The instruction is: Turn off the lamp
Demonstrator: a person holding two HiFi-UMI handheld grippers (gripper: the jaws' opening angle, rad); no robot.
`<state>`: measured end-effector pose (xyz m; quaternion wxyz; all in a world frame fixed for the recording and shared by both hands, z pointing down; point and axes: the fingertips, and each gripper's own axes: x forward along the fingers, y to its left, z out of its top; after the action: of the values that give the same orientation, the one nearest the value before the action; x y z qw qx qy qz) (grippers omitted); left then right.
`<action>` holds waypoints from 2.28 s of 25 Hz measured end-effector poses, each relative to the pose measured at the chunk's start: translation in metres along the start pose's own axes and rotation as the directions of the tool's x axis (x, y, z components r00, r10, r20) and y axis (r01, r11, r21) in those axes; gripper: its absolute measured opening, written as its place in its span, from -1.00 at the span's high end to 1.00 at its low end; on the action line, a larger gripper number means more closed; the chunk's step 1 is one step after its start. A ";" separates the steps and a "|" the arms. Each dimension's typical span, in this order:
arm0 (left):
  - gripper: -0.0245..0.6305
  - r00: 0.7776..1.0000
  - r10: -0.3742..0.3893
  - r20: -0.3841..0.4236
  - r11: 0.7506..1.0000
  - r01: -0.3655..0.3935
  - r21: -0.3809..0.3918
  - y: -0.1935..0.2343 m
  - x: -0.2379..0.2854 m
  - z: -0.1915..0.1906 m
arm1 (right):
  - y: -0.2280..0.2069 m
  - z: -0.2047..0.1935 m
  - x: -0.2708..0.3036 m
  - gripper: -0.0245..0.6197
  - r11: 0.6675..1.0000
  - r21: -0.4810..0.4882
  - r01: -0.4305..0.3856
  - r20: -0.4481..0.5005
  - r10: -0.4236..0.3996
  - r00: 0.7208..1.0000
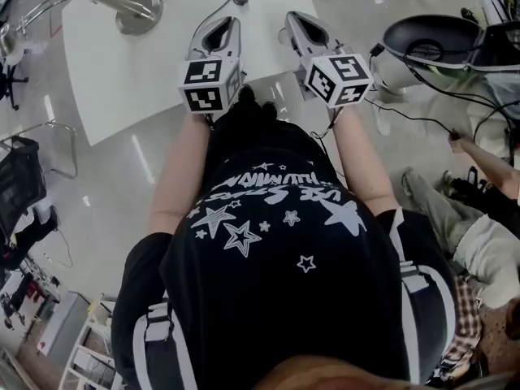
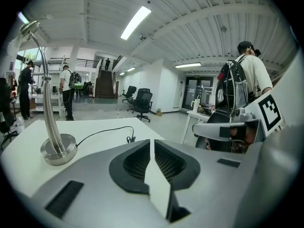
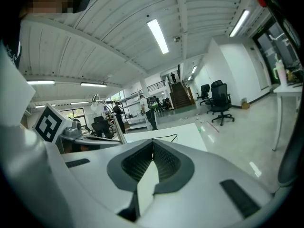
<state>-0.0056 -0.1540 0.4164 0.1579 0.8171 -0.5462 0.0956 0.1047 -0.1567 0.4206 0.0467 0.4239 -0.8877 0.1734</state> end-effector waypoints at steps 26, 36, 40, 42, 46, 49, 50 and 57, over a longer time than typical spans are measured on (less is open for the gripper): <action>0.38 0.980 -0.109 -0.165 0.994 0.112 0.008 0.038 0.098 -0.052 | -0.029 -0.002 0.069 0.90 0.989 -0.015 0.144 -0.110 -0.145 0.983; 0.29 0.980 -0.017 -0.197 1.000 0.020 0.013 0.045 0.121 -0.065 | -0.038 -0.005 0.082 0.90 0.994 -0.014 0.113 -0.156 -0.114 0.981; 0.29 0.978 0.034 -0.207 0.999 -0.027 0.037 0.041 0.126 -0.066 | -0.046 -0.007 0.083 0.90 0.996 -0.012 0.084 -0.176 -0.085 0.981; 0.29 0.973 0.064 -0.221 0.998 -0.057 0.039 0.040 0.128 -0.069 | -0.050 -0.009 0.083 0.90 0.998 -0.005 0.070 -0.184 -0.069 0.980; 0.29 0.961 0.136 -0.241 0.991 -0.136 0.018 0.047 0.132 -0.076 | -0.054 -0.014 0.084 0.90 1.000 -0.002 0.029 -0.204 -0.029 0.978; 0.29 0.955 0.179 -0.237 0.984 -0.177 0.031 0.050 0.135 -0.074 | -0.058 -0.018 0.084 0.90 1.000 -0.002 -0.001 -0.217 0.001 0.976; 0.29 0.952 0.192 -0.237 0.981 -0.188 0.039 0.049 0.135 -0.074 | -0.059 -0.019 0.084 0.90 1.000 -0.001 -0.011 -0.221 0.011 0.975; 0.30 0.932 0.247 -0.264 0.969 -0.245 0.042 0.051 0.136 -0.080 | -0.064 -0.024 0.089 0.90 0.998 0.005 -0.067 -0.242 0.067 0.968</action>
<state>0.0010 -0.2605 0.5431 0.2137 0.7226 -0.6172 0.2263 0.0951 -0.2513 0.4802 0.1497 0.3692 -0.8895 0.2238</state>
